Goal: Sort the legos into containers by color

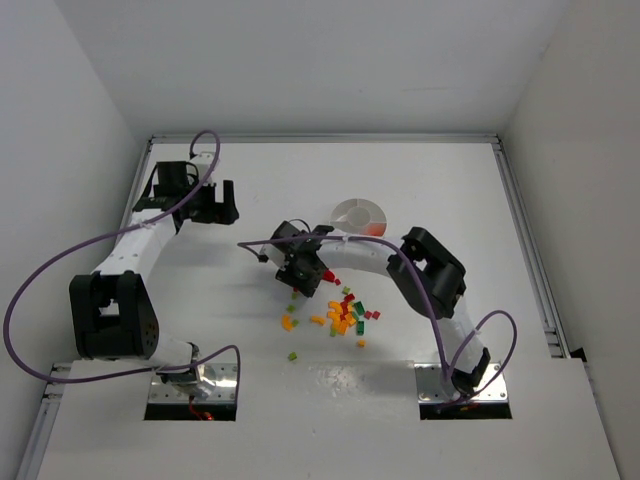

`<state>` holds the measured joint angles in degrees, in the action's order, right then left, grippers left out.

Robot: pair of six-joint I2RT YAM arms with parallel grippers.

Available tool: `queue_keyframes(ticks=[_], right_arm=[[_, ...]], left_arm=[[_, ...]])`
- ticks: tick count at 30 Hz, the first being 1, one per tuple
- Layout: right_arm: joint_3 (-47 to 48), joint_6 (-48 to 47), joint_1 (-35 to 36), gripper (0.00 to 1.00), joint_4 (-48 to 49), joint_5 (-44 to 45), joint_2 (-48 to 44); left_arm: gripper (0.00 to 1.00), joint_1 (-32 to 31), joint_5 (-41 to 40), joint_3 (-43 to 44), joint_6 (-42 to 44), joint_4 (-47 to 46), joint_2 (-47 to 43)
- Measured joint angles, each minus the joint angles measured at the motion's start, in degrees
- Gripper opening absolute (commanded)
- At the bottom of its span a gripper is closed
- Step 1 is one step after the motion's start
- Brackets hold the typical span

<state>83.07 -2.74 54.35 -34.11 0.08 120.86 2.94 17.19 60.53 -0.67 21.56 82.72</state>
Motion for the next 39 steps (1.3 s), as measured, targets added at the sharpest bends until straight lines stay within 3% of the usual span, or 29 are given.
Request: queue_keyframes(ticks=[10,16,26,31,39], right_arm=[[0.0,0.3,0.2,0.31,0.0,-0.2,0.1],[0.0,0.8,0.0,0.13,0.1,-0.6,0.1],[-1.5,0.7,-0.3,0.00,0.3,-1.8,-1.2],[-7.5,0.3,-0.7,0.00,-0.2,-3.5,-6.4],[-11.8,-0.7,-1.4,0.00,0.9,-7.9,-22.7]], left_arm=[[0.99,0.0,0.0,0.2,0.0,0.0,0.0],[0.99,0.0,0.0,0.2,0.0,0.0,0.6],[0.99,0.0,0.0,0.2,0.0,0.3,0.8],[0.99,0.0,0.0,0.2,0.2,0.3,0.4],[0.99,0.0,0.0,0.2,0.6,0.6,-0.2]])
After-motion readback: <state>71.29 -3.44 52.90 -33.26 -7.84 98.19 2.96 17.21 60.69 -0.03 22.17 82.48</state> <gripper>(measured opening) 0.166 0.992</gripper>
